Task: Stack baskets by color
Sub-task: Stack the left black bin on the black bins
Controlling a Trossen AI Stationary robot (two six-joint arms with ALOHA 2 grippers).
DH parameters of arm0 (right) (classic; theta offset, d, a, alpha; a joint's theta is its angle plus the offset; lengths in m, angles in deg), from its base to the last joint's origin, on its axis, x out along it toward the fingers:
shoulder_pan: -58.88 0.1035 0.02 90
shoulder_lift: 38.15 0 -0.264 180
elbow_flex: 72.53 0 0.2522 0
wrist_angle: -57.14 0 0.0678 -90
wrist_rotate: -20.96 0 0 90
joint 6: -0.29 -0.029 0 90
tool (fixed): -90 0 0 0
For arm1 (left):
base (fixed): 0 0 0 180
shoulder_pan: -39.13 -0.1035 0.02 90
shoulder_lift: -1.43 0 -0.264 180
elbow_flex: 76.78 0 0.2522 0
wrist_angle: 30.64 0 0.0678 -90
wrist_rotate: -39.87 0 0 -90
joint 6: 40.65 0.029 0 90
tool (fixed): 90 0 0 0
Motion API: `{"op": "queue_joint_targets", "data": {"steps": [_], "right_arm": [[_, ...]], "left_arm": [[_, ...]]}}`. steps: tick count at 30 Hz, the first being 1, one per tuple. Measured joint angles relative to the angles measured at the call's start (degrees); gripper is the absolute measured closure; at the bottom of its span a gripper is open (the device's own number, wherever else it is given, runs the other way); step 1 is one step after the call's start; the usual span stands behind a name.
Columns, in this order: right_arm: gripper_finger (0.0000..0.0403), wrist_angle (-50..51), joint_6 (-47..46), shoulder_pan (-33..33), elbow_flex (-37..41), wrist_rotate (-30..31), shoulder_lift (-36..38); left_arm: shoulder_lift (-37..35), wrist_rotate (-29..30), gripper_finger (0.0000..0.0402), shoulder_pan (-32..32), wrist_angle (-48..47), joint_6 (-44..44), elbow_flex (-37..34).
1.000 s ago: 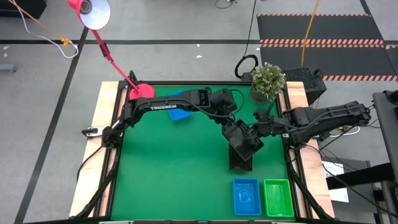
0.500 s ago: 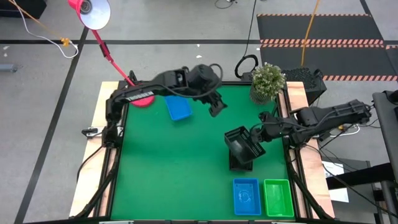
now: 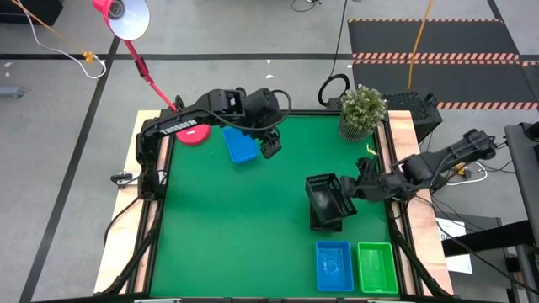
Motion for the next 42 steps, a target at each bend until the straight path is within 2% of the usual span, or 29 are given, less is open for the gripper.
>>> {"op": "queue_joint_targets", "data": {"steps": [6, 12, 21, 42], "right_arm": [[0.0401, 4.18, -11.01, 6.02, 0.0, 7.79, -5.06], [0.0401, 5.53, -17.39, 9.63, 0.02, 7.91, -11.18], [0.04, 12.71, -18.09, 8.64, 0.02, 9.62, -16.36], [0.0399, 10.42, -17.78, 7.04, 0.02, 10.04, -23.56]], "left_arm": [[0.0, 0.04, 0.0178, 0.85, -0.3, -0.23, -0.02], [0.0, 0.04, 0.0179, 0.78, -0.28, -0.34, -0.02], [0.0, 0.04, 0.0179, 0.8, -0.25, -0.17, -0.02], [0.0, 1.46, 0.0179, 0.8, 1.67, -0.15, -0.07]]}}
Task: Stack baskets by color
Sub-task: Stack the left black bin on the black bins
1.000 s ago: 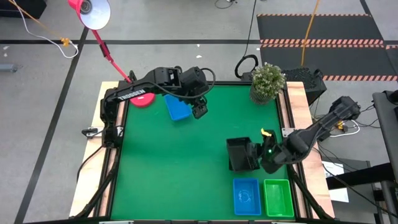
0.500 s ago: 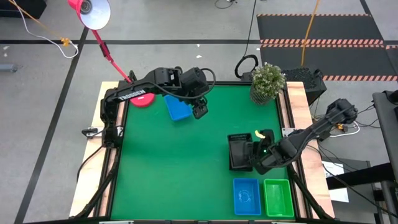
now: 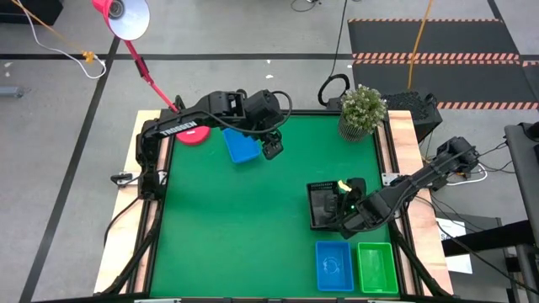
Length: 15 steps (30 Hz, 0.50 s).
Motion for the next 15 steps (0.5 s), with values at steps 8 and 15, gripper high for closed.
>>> {"op": "queue_joint_targets", "data": {"steps": [8, 15], "right_arm": [[0.0391, -0.54, 0.01, 0.0, 0.7, -0.9, -0.08], [0.036, -7.57, 0.31, 0.02, 4.03, -3.99, -0.05]], "left_arm": [[0.0, 0.0, 0.0179, 0.0, -0.04, 0.17, 0.0], [0.0, 0.01, 0.0179, 0.0, -0.04, 1.03, 0.0]]}}
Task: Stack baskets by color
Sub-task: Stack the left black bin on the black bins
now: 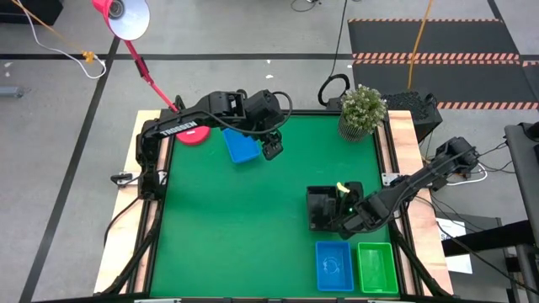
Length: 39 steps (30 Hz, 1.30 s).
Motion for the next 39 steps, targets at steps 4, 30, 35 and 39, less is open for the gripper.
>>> {"op": "queue_joint_targets", "data": {"steps": [4, 30, 35, 39], "right_arm": [[0.0345, -0.88, 0.13, 0.0, 0.38, -0.11, 0.02], [0.0332, 2.4, 5.25, -0.09, 0.38, -6.23, 10.0], [0.0332, 3.48, 11.06, -0.8, 0.38, -12.75, 15.03], [0.0332, 4.19, 16.25, -1.39, 0.38, -16.29, 19.17]], "left_arm": [[0.0, 0.01, 0.0179, 0.0, 0.0, 0.0, 0.0], [0.07, -3.63, 0.0179, 0.93, -0.03, -5.66, -2.34], [0.07, -7.16, 0.0179, 3.72, 0.35, -11.98, -4.48], [0.07, -7.16, 0.0179, 7.34, 2.83, -18.57, -5.56]]}}
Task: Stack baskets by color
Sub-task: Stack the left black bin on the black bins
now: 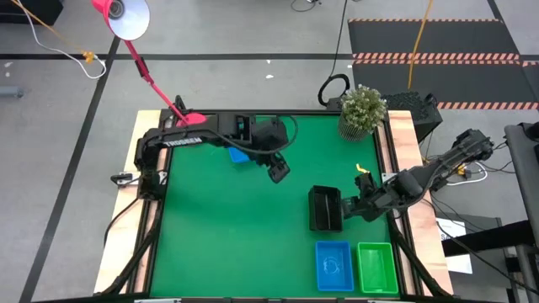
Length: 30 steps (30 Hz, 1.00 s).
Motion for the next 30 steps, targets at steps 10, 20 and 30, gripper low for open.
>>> {"op": "queue_joint_targets", "data": {"steps": [10, 20, 30], "right_arm": [[0.0332, 7.3, 7.12, -1.49, 0.0, -3.22, 12.57], [0.0332, 14.55, 12.23, -1.52, 0.0, -2.6, 19.85], [0.0332, 14.78, 19.3, -1.49, 0.0, 0.01, 20.7]], "left_arm": [[0.0, 7.28, 0.0179, 7.66, 7.97, -30.89, -5.4], [1.68, 7.9, 0.0179, 11.94, 14.38, -52.69, -8.25], [9.4, 9.0, 0.0179, 12.74, 25.16, -57.42, -8.32]]}}
